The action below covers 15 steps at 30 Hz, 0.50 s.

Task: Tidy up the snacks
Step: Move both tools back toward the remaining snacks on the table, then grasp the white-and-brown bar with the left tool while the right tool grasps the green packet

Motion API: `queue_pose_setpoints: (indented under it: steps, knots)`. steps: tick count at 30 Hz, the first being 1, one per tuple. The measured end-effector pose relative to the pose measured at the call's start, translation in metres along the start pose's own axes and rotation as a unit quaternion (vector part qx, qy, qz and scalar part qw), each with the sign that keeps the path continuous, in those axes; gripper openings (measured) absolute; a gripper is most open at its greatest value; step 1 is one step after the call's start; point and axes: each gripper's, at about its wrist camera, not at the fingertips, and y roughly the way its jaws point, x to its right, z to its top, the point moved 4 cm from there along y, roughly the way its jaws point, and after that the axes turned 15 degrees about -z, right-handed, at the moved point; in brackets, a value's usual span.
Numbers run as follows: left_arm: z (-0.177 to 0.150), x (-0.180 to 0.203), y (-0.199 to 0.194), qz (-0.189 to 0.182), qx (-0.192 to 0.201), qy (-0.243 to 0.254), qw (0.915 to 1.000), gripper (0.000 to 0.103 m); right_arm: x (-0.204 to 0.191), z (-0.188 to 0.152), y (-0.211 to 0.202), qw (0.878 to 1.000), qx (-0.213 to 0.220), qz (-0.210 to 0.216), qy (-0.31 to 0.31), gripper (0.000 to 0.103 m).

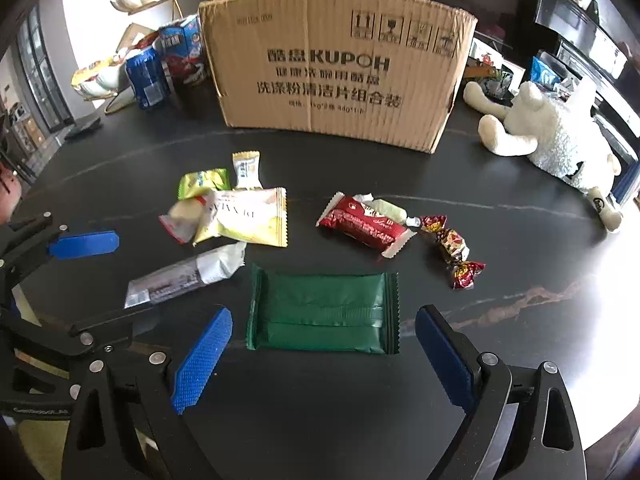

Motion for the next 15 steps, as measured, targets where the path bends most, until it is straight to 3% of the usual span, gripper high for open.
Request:
queue_pose_setpoints:
  steps: [15]
  knots:
    - [0.009,-0.002,0.023,-0.023,-0.009,-0.009,0.9997,0.051,0.005,0.001,0.021,1.000,-0.025,0.000,0.011,0.094]
